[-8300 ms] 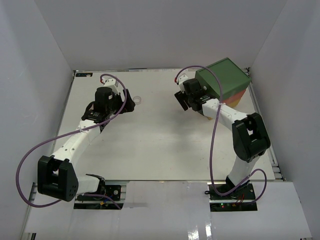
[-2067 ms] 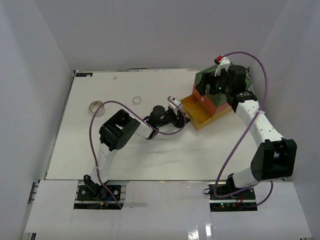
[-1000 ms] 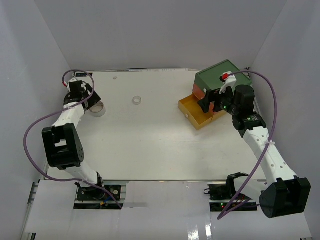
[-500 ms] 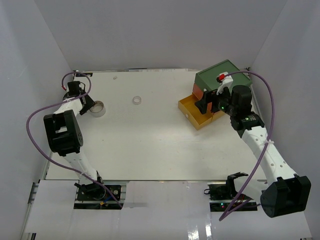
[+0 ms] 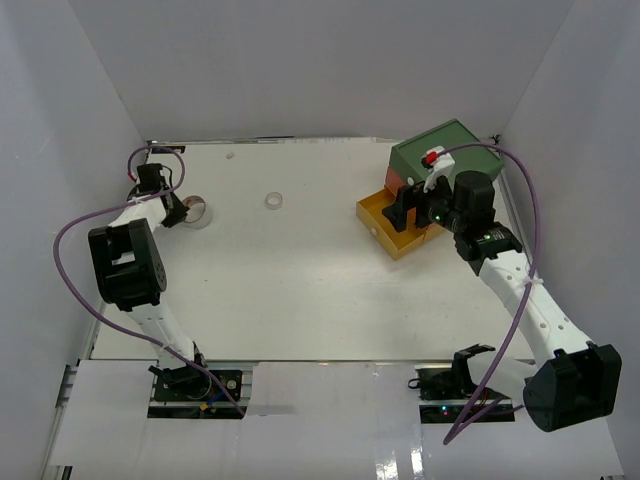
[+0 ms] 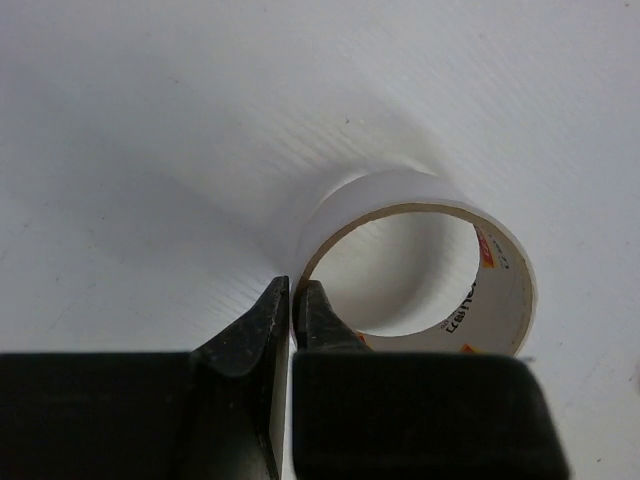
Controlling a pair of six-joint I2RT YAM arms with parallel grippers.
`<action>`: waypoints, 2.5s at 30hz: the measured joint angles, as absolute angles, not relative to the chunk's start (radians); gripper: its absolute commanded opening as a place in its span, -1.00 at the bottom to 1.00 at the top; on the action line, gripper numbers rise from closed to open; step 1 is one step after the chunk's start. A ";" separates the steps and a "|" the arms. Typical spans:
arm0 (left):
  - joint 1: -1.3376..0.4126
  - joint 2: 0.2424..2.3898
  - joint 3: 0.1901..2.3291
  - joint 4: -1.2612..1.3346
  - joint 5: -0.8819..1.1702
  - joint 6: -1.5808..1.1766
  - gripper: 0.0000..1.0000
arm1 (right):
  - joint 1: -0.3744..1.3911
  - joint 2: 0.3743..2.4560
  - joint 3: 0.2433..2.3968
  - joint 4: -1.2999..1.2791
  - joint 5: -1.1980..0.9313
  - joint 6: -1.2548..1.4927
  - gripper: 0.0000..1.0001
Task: Sort the stationery into containers
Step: Pick up the stationery from the center of the board, then place the stationery in the drawer.
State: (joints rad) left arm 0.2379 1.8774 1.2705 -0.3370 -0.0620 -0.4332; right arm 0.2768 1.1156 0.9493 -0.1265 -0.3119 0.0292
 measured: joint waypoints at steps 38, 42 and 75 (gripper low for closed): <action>-0.610 1.570 1.217 -0.448 -0.203 -0.253 -1.00 | 0.767 1.531 1.194 -0.179 0.092 0.234 0.58; -0.612 1.570 1.216 -0.448 -0.204 -0.269 -1.00 | 0.767 1.586 1.250 -0.185 0.106 0.262 0.45; -0.634 1.525 1.196 -0.430 -0.204 -0.305 0.07 | 0.768 1.699 1.307 -0.239 0.143 0.283 -0.85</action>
